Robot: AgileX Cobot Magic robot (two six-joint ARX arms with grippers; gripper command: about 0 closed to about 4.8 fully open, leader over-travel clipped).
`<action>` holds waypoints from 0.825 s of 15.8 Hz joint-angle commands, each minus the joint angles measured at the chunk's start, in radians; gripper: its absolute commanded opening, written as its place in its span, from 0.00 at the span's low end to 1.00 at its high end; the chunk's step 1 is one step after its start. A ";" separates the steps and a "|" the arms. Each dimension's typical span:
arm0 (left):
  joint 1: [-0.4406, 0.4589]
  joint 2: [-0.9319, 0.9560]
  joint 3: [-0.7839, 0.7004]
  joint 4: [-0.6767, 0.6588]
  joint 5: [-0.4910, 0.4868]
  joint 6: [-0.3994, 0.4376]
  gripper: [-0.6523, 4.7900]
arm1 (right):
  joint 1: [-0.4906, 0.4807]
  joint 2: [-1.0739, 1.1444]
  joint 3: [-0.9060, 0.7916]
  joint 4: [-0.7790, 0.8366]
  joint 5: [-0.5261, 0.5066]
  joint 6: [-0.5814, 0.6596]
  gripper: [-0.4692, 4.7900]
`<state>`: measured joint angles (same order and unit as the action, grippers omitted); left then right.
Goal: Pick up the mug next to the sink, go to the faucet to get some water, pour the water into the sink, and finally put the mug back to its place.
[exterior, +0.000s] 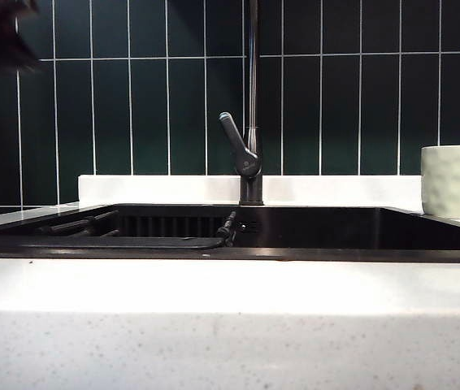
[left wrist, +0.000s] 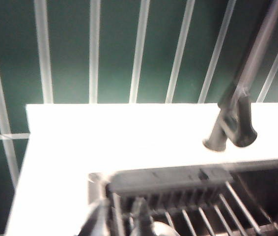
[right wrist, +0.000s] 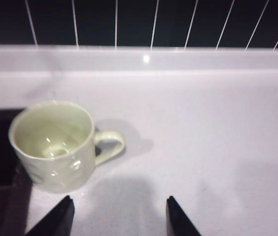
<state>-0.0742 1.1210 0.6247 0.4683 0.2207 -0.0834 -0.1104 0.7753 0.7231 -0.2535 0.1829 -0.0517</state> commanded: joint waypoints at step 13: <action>-0.129 0.452 0.285 0.229 0.030 0.013 0.47 | -0.158 0.581 -0.014 0.519 -0.352 -0.031 0.58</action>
<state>-0.2020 1.5696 0.9009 0.6846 0.2382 -0.0757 -0.2684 1.3533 0.7059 0.2111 -0.1200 -0.0788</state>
